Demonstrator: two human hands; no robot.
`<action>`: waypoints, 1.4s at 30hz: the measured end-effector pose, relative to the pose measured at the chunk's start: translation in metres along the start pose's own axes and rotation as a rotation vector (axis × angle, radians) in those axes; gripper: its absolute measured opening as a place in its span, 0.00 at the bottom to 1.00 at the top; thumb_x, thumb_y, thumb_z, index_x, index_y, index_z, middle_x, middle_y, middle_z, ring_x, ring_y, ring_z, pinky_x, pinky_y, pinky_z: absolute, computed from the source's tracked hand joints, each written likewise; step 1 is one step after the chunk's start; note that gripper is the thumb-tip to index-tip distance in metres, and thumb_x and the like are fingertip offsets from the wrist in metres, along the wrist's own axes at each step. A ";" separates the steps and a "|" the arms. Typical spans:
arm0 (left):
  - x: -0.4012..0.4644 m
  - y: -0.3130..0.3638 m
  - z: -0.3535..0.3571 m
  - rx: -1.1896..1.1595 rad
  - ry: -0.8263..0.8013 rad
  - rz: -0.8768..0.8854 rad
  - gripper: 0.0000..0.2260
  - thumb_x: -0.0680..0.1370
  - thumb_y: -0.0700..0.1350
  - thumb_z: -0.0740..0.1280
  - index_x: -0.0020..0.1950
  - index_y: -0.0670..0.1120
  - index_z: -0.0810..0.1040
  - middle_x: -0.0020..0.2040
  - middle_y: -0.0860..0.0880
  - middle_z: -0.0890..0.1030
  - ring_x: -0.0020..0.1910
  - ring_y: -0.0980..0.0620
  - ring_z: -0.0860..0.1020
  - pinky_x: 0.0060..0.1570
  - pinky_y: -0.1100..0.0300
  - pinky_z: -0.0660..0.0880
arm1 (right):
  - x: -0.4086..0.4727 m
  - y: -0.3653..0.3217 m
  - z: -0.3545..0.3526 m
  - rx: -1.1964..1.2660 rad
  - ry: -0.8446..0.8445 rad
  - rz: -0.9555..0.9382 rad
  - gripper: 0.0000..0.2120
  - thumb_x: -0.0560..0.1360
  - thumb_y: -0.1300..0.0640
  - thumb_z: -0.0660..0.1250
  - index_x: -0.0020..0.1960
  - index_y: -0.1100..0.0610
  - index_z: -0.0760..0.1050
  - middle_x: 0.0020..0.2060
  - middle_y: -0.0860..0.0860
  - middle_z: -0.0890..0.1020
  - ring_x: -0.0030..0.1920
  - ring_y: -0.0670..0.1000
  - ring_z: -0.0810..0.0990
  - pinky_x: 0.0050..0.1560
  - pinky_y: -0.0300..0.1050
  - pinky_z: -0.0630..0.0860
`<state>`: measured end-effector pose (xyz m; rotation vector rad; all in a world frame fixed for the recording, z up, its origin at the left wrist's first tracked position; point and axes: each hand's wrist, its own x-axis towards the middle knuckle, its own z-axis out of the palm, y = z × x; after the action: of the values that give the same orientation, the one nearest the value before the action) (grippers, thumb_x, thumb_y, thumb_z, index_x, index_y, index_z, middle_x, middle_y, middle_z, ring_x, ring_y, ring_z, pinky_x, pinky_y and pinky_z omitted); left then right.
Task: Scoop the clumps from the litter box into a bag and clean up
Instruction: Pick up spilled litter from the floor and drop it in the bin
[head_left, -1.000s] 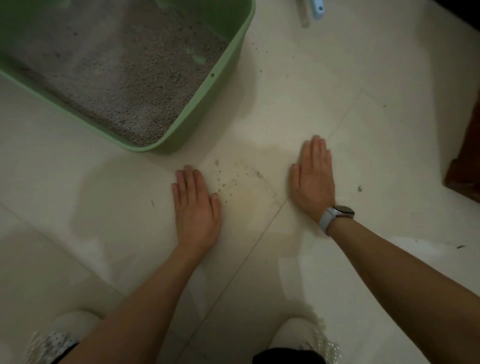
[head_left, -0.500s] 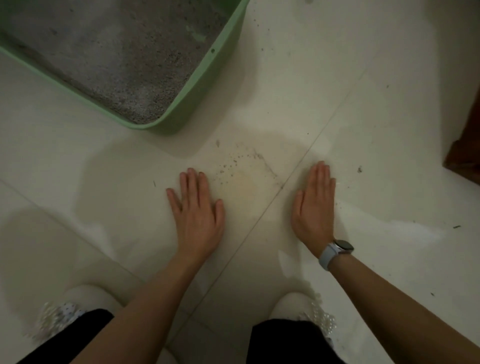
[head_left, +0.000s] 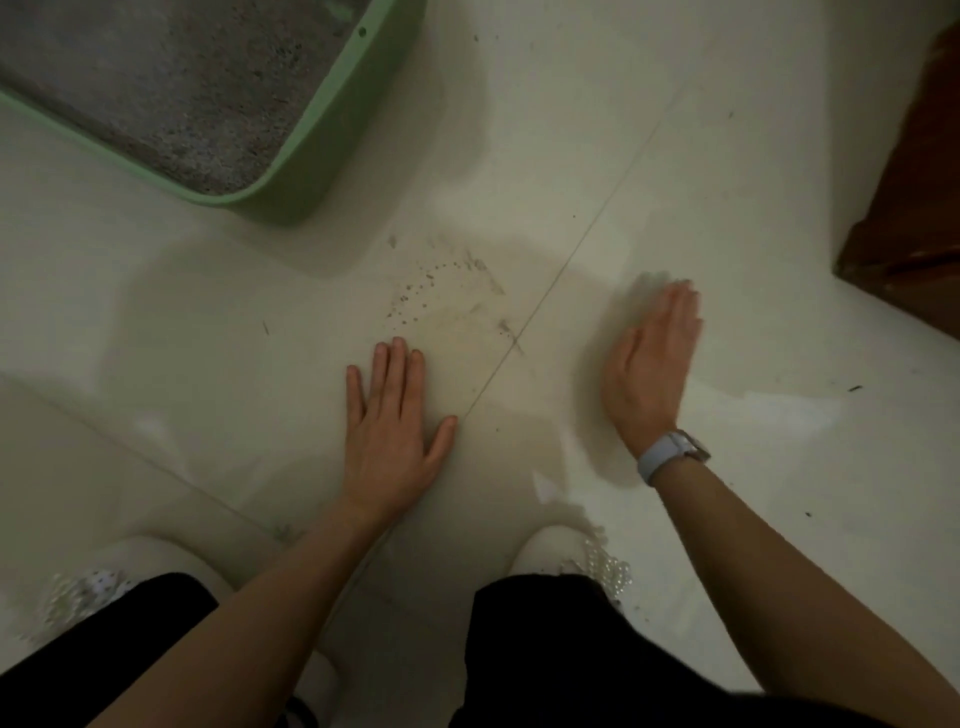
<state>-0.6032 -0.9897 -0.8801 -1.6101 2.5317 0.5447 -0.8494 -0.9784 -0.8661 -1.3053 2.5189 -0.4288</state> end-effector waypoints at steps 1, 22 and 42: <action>0.000 0.002 0.001 0.009 -0.008 0.005 0.33 0.77 0.58 0.51 0.74 0.38 0.52 0.75 0.39 0.54 0.75 0.45 0.48 0.72 0.46 0.42 | 0.005 0.010 -0.003 -0.008 0.037 0.099 0.28 0.76 0.57 0.45 0.73 0.67 0.48 0.74 0.62 0.51 0.75 0.59 0.47 0.72 0.45 0.37; 0.011 0.005 -0.008 -0.060 0.020 -0.063 0.35 0.76 0.60 0.49 0.75 0.37 0.51 0.76 0.38 0.52 0.75 0.46 0.44 0.72 0.52 0.38 | -0.037 0.015 0.002 -0.030 -0.074 0.067 0.28 0.77 0.55 0.45 0.73 0.67 0.51 0.73 0.63 0.54 0.74 0.59 0.49 0.74 0.51 0.40; 0.023 0.033 0.009 0.211 0.033 0.784 0.26 0.77 0.52 0.53 0.72 0.41 0.59 0.72 0.43 0.65 0.72 0.44 0.57 0.71 0.43 0.47 | -0.015 0.005 -0.013 0.210 -0.157 -0.095 0.26 0.77 0.57 0.47 0.74 0.62 0.51 0.74 0.56 0.55 0.74 0.50 0.51 0.71 0.32 0.43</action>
<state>-0.6439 -0.9933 -0.8865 -0.5187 3.0556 0.2734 -0.8499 -0.9616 -0.8551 -1.3255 2.2240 -0.5712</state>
